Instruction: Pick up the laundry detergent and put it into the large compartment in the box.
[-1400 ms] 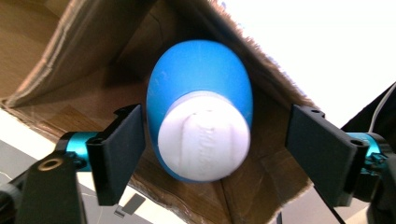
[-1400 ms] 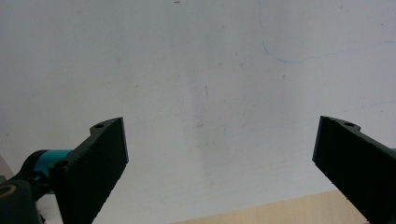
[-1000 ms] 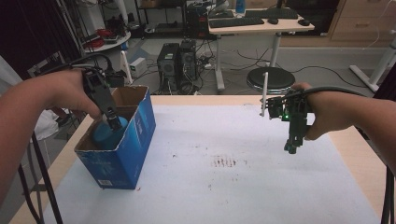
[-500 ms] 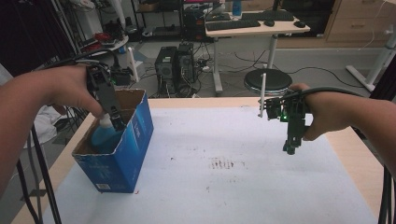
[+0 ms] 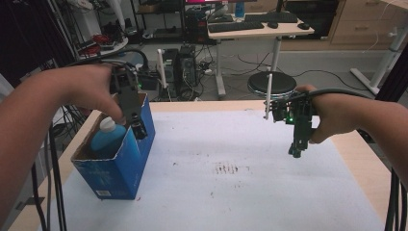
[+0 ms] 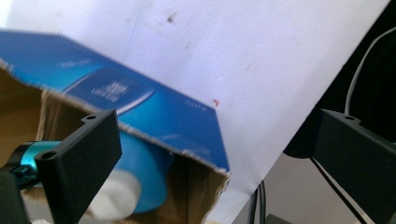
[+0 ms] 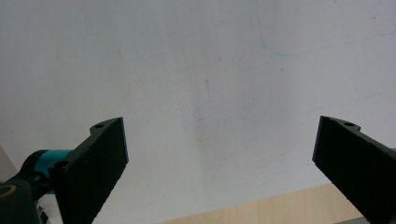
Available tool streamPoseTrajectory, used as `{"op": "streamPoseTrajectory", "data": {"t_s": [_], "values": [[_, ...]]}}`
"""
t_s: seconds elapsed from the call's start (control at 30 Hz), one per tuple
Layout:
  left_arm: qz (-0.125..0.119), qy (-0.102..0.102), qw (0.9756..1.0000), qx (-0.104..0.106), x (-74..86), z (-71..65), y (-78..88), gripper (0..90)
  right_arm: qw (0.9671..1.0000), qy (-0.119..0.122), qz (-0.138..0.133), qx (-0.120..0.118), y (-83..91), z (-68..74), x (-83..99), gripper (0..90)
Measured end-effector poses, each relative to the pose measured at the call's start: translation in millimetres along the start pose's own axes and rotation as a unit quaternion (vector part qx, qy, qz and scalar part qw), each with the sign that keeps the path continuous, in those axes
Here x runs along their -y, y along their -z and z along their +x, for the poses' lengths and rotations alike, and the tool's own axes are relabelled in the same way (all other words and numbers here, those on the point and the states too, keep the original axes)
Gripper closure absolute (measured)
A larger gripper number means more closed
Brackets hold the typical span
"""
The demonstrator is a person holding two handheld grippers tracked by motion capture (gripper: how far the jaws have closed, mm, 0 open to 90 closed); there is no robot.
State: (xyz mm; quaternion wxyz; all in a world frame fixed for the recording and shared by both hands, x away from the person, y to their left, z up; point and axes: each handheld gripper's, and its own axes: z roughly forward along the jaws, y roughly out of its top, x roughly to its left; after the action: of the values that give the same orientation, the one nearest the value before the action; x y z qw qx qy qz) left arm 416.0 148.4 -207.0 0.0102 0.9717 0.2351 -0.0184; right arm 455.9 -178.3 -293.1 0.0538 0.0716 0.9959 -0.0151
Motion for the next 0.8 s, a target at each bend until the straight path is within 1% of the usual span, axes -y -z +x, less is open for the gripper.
{"op": "streamPoseTrajectory", "data": {"t_s": [0.03, 0.07, 0.13, 0.2, 0.23, 0.3, 0.33, 0.37, 0.4, 0.47, 0.5, 0.53, 0.63, 0.7, 0.73, 0.77, 0.8], "values": [[0.002, -0.009, 1.0000, 0.000, -2.6, -2.0, -0.9, 1.7, 1.0000, -0.003, -0.002, 0.002, 0.9, 1.1, -0.1, 2.3], [0.003, -0.017, 0.9998, 0.000, -5.3, -4.0, -1.9, 1.7, 1.0000, 0.003, -0.003, 0.000, 2.1, 1.1, 0.0, 2.3], [0.002, -0.035, 0.9994, 0.000, -10.9, -6.3, -3.9, 1.7, 1.0000, -0.003, -0.006, 0.002, 3.6, 3.1, -0.4, 2.3], [-0.004, -0.058, 0.9983, -0.005, -16.4, -8.1, -6.2, 1.7, 1.0000, -0.002, -0.006, 0.001, 4.2, 3.8, -0.4, 2.3], [-0.003, -0.065, 0.9978, -0.009, -19.0, -8.7, -7.6, 1.7, 1.0000, -0.003, -0.004, 0.002, 4.1, 4.4, -0.5, 2.3], [0.001, -0.072, 0.9974, -0.004, -24.1, -9.7, -11.8, 1.7, 1.0000, 0.001, -0.001, 0.002, 3.4, 4.2, -0.5, 2.3], [0.003, -0.082, 0.9966, -0.003, -26.6, -10.7, -14.1, 1.7, 1.0000, -0.002, -0.001, 0.002, 2.7, 4.8, -0.8, 2.3], [0.003, -0.091, 0.9958, -0.003, -29.0, -12.3, -16.5, 1.7, 1.0000, 0.003, -0.002, 0.001, 2.4, 4.1, -0.9, 2.3], [0.006, -0.100, 0.9950, -0.001, -32.5, -13.4, -19.3, 1.7, 1.0000, 0.001, -0.001, 0.001, 2.6, 4.3, -1.3, 2.3], [0.009, -0.103, 0.9947, 0.002, -34.4, -14.1, -21.2, 1.7, 1.0000, 0.001, -0.001, 0.001, 2.5, 3.8, -1.5, 2.3], [0.014, -0.117, 0.9930, 0.007, -39.4, -15.3, -25.4, 1.7, 1.0000, 0.002, 0.000, 0.001, 2.4, 3.3, -1.5, 2.3], [0.015, -0.122, 0.9924, 0.010, -41.7, -15.4, -27.0, 1.7, 1.0000, 0.000, -0.002, 0.000, 1.1, 2.7, -2.1, 2.3], [0.017, -0.131, 0.9912, 0.014, -47.3, -14.6, -32.4, 1.7, 1.0000, 0.002, -0.001, -0.001, -0.5, 1.1, -2.0, 2.3], [0.018, -0.130, 0.9913, 0.013, -49.8, -14.0, -36.5, 1.7, 1.0000, 0.001, -0.001, -0.003, -1.7, 0.5, -2.0, 2.3], [0.022, -0.133, 0.9907, 0.012, -51.0, -13.3, -38.3, 1.7, 1.0000, 0.001, 0.001, -0.003, -1.8, 0.3, -2.2, 2.3], [0.022, -0.133, 0.9907, 0.012, -51.0, -13.3, -38.3, 1.7, 1.0000, 0.001, 0.001, -0.003, -1.8, 0.3, -2.2, 2.3], [0.026, -0.141, 0.9896, 0.014, -52.8, -13.0, -42.7, 1.7, 1.0000, 0.003, 0.002, -0.003, -2.0, -0.2, -2.4, 2.3]]}}
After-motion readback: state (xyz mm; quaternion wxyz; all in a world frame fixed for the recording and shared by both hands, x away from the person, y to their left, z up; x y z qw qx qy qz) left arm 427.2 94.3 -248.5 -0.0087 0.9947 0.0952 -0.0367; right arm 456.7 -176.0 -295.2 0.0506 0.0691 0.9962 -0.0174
